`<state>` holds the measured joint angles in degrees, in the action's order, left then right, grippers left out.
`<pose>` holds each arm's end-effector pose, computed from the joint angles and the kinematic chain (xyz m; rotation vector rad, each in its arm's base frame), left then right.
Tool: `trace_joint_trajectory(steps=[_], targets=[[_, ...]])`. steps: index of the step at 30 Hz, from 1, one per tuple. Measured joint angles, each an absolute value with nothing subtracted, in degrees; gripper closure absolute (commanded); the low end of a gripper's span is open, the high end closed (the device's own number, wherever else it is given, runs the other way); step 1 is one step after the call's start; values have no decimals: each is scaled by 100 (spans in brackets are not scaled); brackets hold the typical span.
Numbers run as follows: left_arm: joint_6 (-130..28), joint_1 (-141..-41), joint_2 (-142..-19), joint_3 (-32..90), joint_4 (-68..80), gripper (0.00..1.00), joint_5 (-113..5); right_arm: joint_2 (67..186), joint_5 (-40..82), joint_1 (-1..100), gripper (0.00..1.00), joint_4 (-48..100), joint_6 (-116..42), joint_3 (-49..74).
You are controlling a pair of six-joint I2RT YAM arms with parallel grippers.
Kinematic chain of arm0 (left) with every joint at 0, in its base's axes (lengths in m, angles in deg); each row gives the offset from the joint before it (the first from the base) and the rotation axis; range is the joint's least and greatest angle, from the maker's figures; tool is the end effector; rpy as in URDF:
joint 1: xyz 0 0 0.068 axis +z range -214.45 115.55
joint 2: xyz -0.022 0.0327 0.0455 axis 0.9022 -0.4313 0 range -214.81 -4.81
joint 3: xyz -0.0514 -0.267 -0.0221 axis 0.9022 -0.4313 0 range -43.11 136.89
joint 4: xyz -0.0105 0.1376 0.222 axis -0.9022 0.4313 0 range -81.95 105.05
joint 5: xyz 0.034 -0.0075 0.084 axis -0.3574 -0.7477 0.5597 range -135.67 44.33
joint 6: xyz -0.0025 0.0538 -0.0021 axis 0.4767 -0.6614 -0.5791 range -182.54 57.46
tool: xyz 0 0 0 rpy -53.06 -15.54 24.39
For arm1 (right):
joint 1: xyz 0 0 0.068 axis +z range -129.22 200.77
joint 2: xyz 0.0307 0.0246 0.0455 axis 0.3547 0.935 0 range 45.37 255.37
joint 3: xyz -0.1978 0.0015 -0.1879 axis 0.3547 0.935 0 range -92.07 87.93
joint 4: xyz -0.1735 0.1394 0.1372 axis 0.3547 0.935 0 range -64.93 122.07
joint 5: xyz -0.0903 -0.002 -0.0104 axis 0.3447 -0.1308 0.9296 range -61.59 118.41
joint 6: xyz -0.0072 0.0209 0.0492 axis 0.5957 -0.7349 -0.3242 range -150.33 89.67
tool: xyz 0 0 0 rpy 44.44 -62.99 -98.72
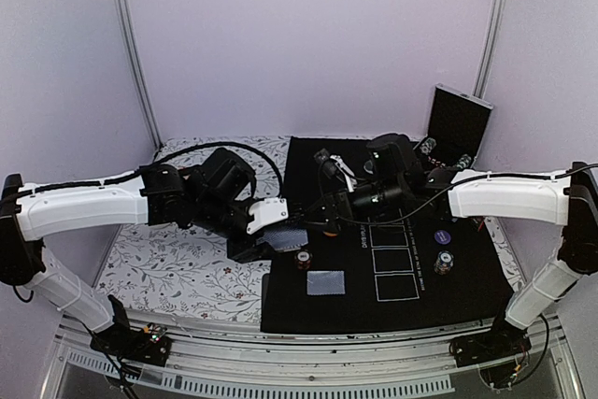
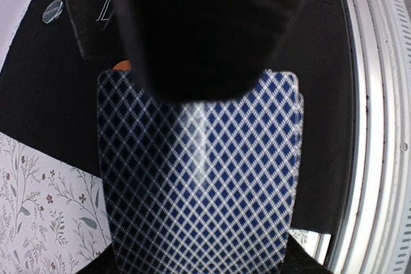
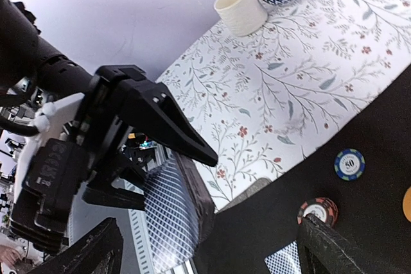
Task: Distribute texas hold em gaming equipment
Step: Pick up the poker card from the face-down deck piles.
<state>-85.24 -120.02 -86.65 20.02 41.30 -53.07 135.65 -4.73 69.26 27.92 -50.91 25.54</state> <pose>0.1666 -0.2509 0.2670 1.6283 1.9124 -0.4005 0.2207 0.2788 0.2629 -0.9196 2.1091 1.2877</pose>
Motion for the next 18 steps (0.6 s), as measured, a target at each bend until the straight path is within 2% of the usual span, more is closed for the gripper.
trace_joint_trajectory(steps=[9, 18], targets=[[-8520, -12002, -8582, 2002, 4126, 43, -5394, 13884, -589, 7053, 1, 2051, -5381, 2563], [-8520, -12002, -8582, 2002, 4126, 44, -5414, 14312, -613, 7071, 3, 1988, -5508, 2552]])
